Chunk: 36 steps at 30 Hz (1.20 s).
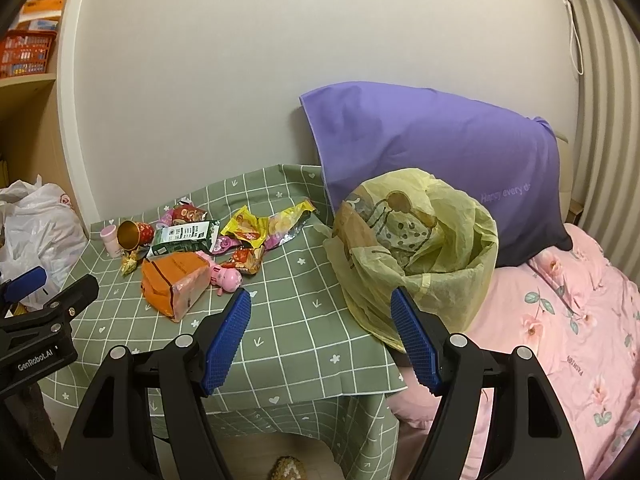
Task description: Collect trash
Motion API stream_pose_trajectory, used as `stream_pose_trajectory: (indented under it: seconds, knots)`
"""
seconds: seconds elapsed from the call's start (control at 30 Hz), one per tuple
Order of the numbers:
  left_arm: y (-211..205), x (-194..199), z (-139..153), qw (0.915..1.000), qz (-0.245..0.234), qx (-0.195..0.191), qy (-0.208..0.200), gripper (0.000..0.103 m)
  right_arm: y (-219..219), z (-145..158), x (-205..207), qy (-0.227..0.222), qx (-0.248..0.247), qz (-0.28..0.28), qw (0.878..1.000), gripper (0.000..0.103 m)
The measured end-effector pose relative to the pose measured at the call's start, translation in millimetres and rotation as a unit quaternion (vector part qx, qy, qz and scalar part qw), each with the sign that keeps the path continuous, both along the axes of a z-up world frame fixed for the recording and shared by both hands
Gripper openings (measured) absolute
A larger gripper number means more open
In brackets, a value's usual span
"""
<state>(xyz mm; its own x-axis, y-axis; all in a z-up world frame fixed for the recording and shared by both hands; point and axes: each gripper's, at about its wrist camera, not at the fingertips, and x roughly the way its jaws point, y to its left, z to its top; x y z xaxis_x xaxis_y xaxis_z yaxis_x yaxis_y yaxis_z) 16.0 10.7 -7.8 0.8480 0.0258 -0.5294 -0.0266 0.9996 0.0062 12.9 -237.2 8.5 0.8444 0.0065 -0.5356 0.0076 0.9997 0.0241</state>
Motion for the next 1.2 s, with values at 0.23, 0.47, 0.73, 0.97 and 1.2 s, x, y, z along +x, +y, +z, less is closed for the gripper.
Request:
stream_pose_trajectory:
  seconds: [0.23, 0.47, 0.73, 0.97, 1.2]
  knots:
    - [30, 25, -8, 0.9996, 0.026, -0.014, -0.002, 0.094, 1, -2, 34, 0.008, 0.008, 0.011, 1.0, 0.069]
    - [65, 64, -21, 0.9983, 0.051, -0.028, 0.0, 0.094, 17, -11, 79, 0.022, 0.007, 0.041, 0.999, 0.069]
    - [96, 130, -45, 0.9961, 0.063, -0.052, 0.033, 0.094, 42, -29, 145, 0.034, -0.021, 0.092, 0.995, 0.069]
    - [126, 184, -55, 0.995, 0.068, -0.052, 0.051, 0.094, 48, -61, 213, 0.065, 0.003, 0.125, 0.99, 0.069]
    - [167, 215, -63, 0.987, 0.106, -0.067, 0.101, 0.094, 56, -85, 246, 0.081, 0.014, 0.153, 0.985, 0.069]
